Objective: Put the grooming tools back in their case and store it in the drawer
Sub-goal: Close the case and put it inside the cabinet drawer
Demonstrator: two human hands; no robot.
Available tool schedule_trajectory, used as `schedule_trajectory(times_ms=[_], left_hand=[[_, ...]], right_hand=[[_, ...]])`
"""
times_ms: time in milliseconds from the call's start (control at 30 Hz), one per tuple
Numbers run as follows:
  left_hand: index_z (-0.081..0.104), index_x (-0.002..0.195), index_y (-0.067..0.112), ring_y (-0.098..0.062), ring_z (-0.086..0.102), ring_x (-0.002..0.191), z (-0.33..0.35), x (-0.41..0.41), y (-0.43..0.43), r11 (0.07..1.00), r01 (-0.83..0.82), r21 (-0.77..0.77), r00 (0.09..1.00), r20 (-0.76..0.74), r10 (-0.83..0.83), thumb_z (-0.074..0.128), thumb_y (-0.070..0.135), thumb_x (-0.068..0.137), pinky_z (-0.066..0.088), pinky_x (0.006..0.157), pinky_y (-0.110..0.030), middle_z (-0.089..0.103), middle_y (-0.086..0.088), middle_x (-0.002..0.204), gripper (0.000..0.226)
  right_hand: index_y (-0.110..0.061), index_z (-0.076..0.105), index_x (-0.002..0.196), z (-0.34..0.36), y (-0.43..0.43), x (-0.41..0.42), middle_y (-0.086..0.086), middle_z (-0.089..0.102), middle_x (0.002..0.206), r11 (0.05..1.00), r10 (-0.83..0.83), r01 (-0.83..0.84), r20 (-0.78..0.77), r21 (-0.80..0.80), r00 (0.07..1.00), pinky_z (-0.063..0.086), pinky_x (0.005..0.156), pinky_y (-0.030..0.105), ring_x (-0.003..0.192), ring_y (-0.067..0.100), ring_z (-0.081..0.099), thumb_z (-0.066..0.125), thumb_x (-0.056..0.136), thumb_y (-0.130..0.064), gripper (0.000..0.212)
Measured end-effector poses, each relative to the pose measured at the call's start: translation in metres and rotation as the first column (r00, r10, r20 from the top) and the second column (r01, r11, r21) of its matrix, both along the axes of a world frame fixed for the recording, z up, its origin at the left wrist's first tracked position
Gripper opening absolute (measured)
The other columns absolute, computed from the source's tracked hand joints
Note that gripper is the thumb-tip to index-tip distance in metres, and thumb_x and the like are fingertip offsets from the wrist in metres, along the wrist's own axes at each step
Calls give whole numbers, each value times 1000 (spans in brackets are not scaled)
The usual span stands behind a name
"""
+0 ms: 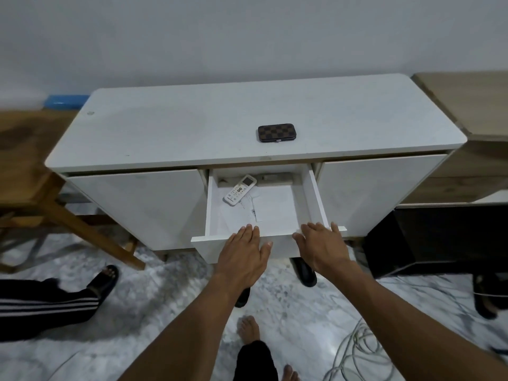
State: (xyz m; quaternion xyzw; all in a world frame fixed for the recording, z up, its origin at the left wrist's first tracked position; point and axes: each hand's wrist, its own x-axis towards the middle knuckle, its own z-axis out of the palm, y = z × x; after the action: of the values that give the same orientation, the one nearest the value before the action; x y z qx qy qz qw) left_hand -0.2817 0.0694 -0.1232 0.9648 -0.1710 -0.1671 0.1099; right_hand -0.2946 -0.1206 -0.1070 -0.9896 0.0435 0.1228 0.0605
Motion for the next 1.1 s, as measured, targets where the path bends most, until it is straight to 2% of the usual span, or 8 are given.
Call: schedule_trajectory(times_ms=[67, 133, 167, 300, 433, 767, 933, 1100], left_hand=[[45, 139, 10, -27, 47, 131, 6, 9, -1, 995, 44, 91, 997, 60, -50, -2, 50, 97, 39, 102, -38, 52, -11, 141, 74], [54, 119, 14, -28, 61, 107, 18, 25, -1, 997, 21, 78, 997, 68, -27, 4, 47, 100, 43, 79, -36, 63, -7, 115, 64], [55, 118, 14, -28, 61, 104, 24, 36, -2, 1000, -18, 25, 997, 75, 16, 13, 46, 103, 42, 77, -36, 64, -8, 113, 55], [42, 142, 12, -27, 51, 125, 45, 86, -6, 989, -37, -146, 981, 183, 64, 25, 42, 104, 42, 97, -38, 51, -10, 142, 51], [27, 152, 11, -22, 22, 147, 64, 140, -8, 982, 21, -190, 974, 225, 23, 25, 38, 105, 13, 118, -32, 26, -11, 160, 55], [16, 154, 10, -27, 8, 150, 45, 218, -23, 996, -16, -88, 972, 232, 36, 23, 36, 105, 7, 120, -44, 9, -13, 163, 56], [11, 155, 12, -26, 1, 151, 29, 236, -28, 997, -52, -60, 979, 192, 62, 20, 38, 104, 4, 120, -45, 3, -11, 164, 58], [20, 154, 11, -29, 13, 150, 12, 238, -33, 994, -113, -6, 949, 295, 110, 8, 43, 100, 11, 120, -47, 16, -14, 162, 64]], right_hand=[[-13, 64, 103, 9, 3, 12, 9, 70, 109, 999, -42, 42, -25, -26, 999, 41, 96, 42, 103, 29, 63, 30, 100, -43, 45], [-11, 65, 99, 19, 3, 26, 12, 71, 103, 996, -92, 92, -70, -14, 993, 44, 76, 36, 95, 33, 65, 33, 99, -46, 47], [-10, 64, 98, 23, 2, 35, 13, 70, 102, 995, -101, 102, -73, 2, 992, 43, 72, 34, 93, 33, 65, 35, 98, -47, 46], [-11, 63, 106, 39, -3, 74, 13, 69, 108, 987, -145, 145, -2, 64, 989, 51, 77, 37, 96, 32, 65, 40, 97, -45, 42], [-13, 59, 121, 63, -4, 113, 15, 66, 120, 975, -180, 163, 105, 151, 978, 51, 87, 41, 110, 34, 60, 45, 96, -39, 39], [-8, 51, 126, 80, -11, 214, 15, 56, 130, 981, -86, 54, 164, 188, 983, 46, 96, 44, 120, 35, 47, 53, 92, -30, 40], [-12, 40, 139, 72, -17, 249, 10, 41, 147, 980, 43, -64, 116, 191, 992, 40, 108, 45, 133, 33, 36, 58, 89, -28, 56], [-13, 33, 142, 60, -21, 277, 9, 39, 148, 978, 140, -149, 71, 148, 988, 36, 110, 49, 135, 36, 33, 59, 83, -35, 68]])
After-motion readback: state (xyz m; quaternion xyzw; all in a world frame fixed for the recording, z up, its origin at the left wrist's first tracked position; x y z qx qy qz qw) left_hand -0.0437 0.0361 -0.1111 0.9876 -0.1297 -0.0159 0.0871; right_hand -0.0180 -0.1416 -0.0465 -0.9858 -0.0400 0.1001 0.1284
